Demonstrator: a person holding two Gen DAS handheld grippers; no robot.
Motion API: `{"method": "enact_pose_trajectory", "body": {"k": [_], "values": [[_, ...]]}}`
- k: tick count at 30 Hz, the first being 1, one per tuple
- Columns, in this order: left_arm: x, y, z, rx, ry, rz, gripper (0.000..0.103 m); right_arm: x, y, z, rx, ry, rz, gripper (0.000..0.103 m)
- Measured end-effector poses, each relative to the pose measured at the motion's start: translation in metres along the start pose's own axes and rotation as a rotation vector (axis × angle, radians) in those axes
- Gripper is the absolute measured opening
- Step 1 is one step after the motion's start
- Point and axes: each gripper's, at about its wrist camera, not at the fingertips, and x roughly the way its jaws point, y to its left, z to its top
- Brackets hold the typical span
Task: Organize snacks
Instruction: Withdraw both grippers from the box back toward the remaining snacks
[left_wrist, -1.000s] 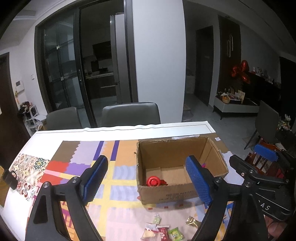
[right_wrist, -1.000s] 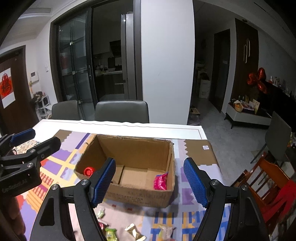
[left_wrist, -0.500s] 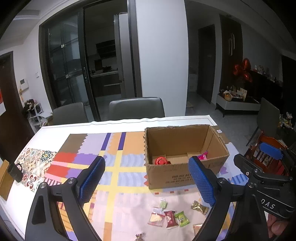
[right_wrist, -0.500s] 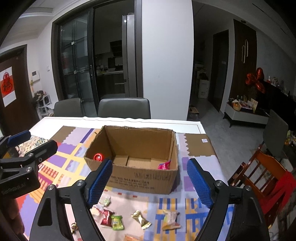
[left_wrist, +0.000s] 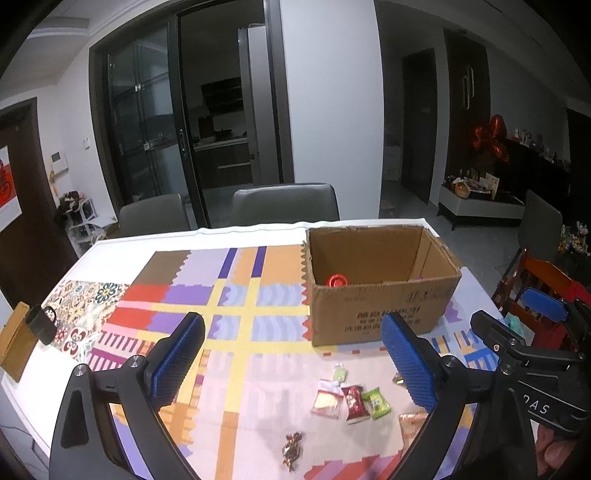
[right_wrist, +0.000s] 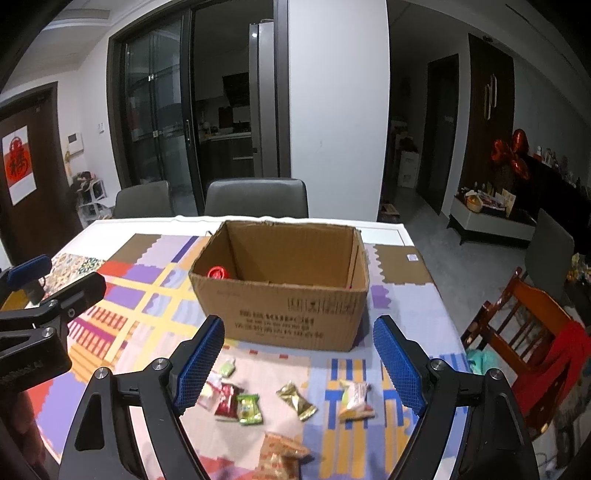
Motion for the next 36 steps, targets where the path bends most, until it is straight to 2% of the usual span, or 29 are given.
{"method": "enact_pose_trajectory", "body": {"k": [3, 26, 36], "values": [[-0.002, 0.001, -0.01, -0.003, 0.01, 0.0, 0.098, -0.003, 0.002, -0.008, 0.01, 0.008, -0.005, 0.088], [0.002, 0.009, -0.067, 0.011, 0.075, 0.017, 0.1, 0.0, 0.017, -0.069, 0.013, 0.089, -0.011, 0.088], [0.018, 0.01, -0.098, 0.024, 0.129, 0.007, 0.1, 0.012, 0.02, -0.092, 0.012, 0.135, -0.037, 0.088]]}}
